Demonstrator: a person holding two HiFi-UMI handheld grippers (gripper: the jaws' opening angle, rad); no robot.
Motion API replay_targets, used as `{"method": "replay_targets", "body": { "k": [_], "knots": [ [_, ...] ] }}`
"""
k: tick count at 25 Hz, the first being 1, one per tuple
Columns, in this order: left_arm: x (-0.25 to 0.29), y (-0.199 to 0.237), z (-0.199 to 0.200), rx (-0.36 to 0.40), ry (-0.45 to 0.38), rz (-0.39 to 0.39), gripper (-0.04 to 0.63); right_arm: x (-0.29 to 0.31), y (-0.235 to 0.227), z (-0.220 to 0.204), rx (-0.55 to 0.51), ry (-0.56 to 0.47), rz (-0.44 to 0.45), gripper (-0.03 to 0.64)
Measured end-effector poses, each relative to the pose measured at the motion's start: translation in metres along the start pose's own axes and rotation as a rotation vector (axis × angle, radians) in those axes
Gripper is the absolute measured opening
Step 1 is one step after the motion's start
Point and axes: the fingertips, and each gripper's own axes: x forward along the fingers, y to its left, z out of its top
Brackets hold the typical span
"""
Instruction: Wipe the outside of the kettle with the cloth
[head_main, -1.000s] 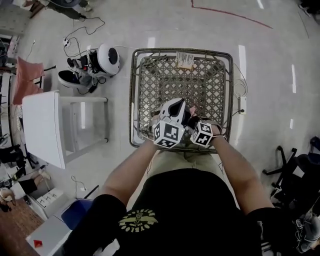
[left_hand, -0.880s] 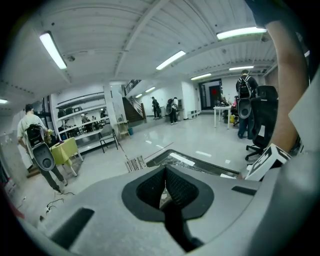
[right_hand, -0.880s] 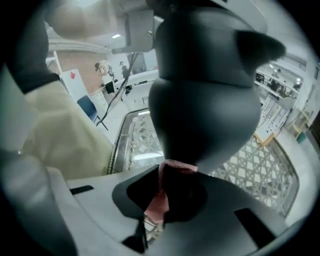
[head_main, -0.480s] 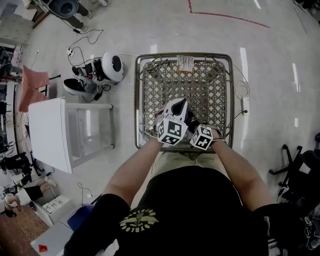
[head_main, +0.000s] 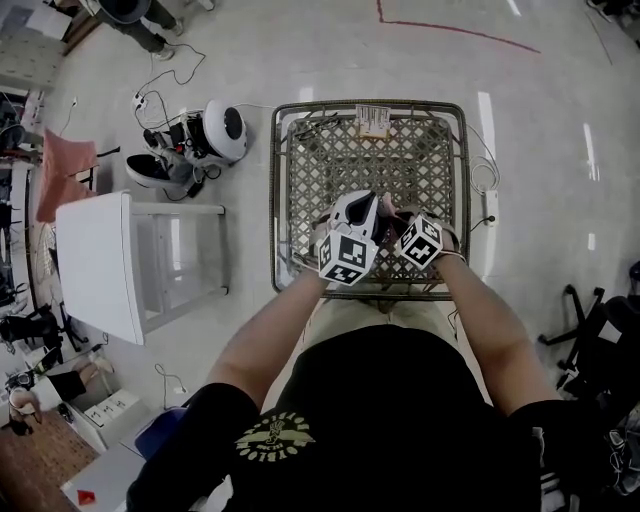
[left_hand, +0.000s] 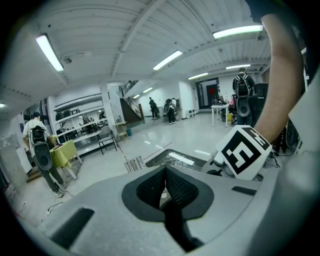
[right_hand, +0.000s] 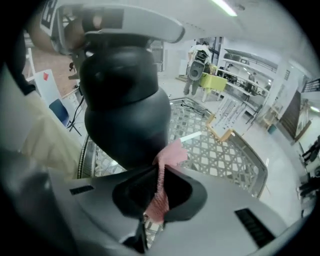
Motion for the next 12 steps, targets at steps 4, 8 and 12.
{"method": "replay_targets", "body": {
  "k": [4,8,12],
  "knots": [
    [-0.002,0.0,-0.002,0.0,0.001,-0.006,0.008,-0.009,-0.013,-0.004,0.076,-0.008,-0.043,0.028],
    [-0.002,0.0,-0.003,-0.001,0.0,-0.007,0.008,-0.026,-0.022,-0.021,0.153,-0.017,-0.085,0.028],
    [-0.003,0.001,-0.003,0.001,-0.002,-0.009,0.008,-0.047,-0.031,-0.044,0.235,-0.017,-0.136,0.028]
  ]
}}
